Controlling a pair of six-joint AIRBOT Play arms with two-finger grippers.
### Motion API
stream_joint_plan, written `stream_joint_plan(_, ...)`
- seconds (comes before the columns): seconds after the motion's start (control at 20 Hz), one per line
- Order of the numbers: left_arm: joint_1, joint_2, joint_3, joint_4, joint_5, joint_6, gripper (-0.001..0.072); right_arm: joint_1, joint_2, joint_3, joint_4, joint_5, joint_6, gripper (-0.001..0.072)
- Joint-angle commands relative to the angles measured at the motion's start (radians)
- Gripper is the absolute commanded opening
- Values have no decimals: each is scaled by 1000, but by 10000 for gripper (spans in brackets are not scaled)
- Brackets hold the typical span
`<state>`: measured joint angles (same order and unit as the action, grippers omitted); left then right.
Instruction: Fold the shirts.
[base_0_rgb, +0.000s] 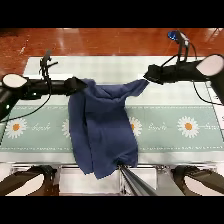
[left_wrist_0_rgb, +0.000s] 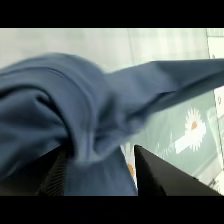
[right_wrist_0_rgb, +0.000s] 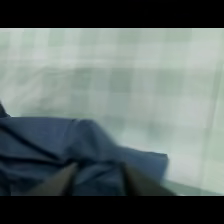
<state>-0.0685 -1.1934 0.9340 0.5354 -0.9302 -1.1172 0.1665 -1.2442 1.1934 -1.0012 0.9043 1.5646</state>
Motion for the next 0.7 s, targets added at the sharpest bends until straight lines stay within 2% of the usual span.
stream_joint_plan(0.0, 69, -65, 131, 29, -29, -23, 508, -84, -124, 73, 78, 28, -11, 409)
stream_joint_plan(0.1, 181, -64, 213, 135, -157, -113, 507, -191, -88, 105, 21, 210, -51, 406)
stream_joint_plan(0.2, 298, -64, 218, 306, -282, -211, 508, -277, -33, 74, -135, 443, -95, 405)
stream_joint_plan(0.25, 338, -66, 180, 364, -333, -248, 508, -297, 5, 10, -211, 516, -95, 405)
stream_joint_plan(0.35, 369, -75, 60, 363, -372, -223, 508, -309, 122, -225, -238, 492, -58, 405)
stream_joint_plan(0.55, 336, -163, -60, 241, -353, -72, 507, -306, 299, -619, -26, 414, -112, 405)
stream_joint_plan(0.65, 303, -214, -54, 216, -324, -46, 507, -306, 348, -727, 12, 417, -111, 405)
